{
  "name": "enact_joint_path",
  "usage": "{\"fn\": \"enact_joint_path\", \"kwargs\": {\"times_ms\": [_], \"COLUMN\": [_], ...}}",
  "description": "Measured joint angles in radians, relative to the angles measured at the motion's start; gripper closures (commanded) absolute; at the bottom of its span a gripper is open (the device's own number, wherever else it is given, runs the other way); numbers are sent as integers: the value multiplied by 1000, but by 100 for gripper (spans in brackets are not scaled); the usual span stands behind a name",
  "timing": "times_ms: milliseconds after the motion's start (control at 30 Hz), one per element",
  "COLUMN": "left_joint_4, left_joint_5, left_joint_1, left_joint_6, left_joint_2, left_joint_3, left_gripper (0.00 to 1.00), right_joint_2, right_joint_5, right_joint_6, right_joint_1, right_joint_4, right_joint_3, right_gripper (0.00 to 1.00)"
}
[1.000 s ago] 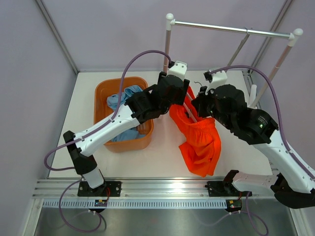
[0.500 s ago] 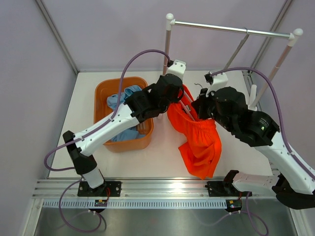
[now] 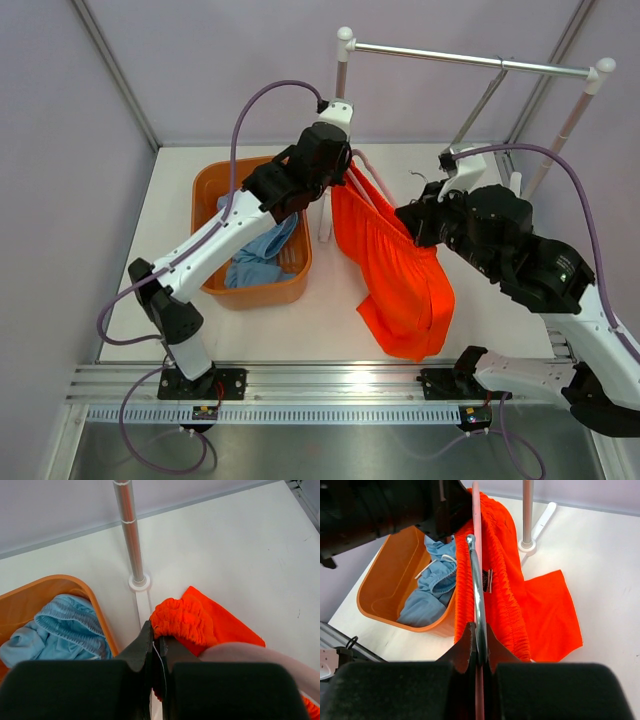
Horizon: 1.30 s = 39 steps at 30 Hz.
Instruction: Remove the shorts from the hanger
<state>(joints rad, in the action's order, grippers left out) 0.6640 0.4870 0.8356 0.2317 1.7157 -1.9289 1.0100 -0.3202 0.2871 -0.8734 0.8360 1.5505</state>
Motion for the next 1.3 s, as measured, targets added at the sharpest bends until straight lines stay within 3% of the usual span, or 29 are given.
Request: {"fn": "enact_joint_path", "kwargs": {"times_ms": [167,300,500,700,867,1100,1300], "left_joint_4": [-51,-141,-238,-286,-276,-248,-206], "left_joint_5": [-74,-145,-227,-349,-475,-485,-474], "left_joint_1": [-12,7,180,414,429,464,464], "left_joint_6": [2,0,-91,-232,-290,-365,-447], "left_joint_2": [16,-52,-217,-354,-431,-485,-499], "left_joint_3": [43,203,388,394,393,388,226], "left_gripper": [100,100,100,100,100,100,100], "right_joint_2": [-14,1,117,259,329,370,407], "right_joint_5": [-27,-93,-242,-375,-422,-421,-401], "right_joint_6": [0,-1,-10,-42,-60,-68,-67], "right_joint_1": [0,-1,-3,-4,19,151,262], "right_joint_4": [-1,2,6,14,14,16,29], "right_joint_3": [0,20,151,297,370,437,518], "right_gripper": [100,100,100,100,100,100,100]}}
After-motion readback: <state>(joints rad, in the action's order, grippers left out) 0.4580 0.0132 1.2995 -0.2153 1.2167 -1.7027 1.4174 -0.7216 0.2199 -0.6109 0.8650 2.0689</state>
